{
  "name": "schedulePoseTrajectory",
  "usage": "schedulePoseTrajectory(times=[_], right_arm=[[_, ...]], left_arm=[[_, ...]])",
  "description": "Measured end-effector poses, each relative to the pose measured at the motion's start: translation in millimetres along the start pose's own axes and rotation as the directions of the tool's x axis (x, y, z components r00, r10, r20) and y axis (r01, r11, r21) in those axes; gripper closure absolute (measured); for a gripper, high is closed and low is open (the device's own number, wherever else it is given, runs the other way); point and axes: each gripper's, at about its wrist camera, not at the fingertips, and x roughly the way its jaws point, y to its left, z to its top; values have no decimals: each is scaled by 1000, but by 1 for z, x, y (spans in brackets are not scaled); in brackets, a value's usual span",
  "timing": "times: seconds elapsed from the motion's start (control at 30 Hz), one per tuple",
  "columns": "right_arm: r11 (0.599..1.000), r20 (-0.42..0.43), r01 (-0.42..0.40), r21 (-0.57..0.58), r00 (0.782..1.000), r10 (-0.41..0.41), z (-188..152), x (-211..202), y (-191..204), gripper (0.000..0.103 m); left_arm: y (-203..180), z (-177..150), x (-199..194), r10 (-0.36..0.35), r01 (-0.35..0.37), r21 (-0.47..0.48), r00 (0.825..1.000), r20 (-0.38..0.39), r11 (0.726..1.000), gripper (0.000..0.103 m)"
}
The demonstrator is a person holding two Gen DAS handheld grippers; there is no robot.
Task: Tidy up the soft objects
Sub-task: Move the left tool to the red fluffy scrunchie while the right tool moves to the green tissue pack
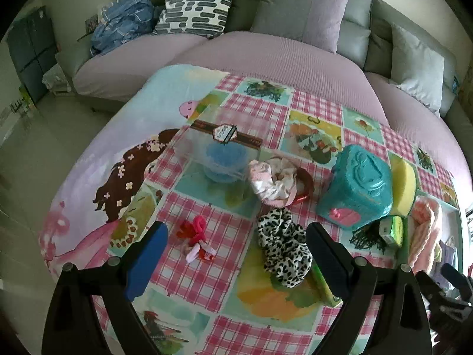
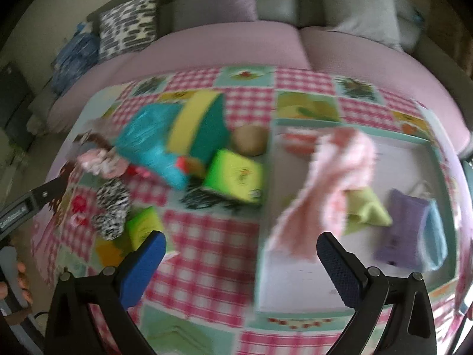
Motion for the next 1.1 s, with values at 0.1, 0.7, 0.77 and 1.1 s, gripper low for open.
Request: schedulePoseTrajectory(times=[0.1,0.7,0.77,1.1], right_arm=[[999,-19,-20,-42,1000,19,-2,9,21,0],[983,-146,-81,-164,988,57,-12,65,88,0],[981,-149,-83,-178,987,56,-13,68,95,0],[970,-171,-56,-237,985,15,-24,89,137,0]], left_arm=[[0,-2,6,-8,8,-1,1000,-18,1000,9],[48,-9,54,22,-44,-145,988,-156,988,9],[49,-11,60,17,-43,-152,985,-169,987,9],[56,-15,93,12,-55,-175,972,-236,983,9]])
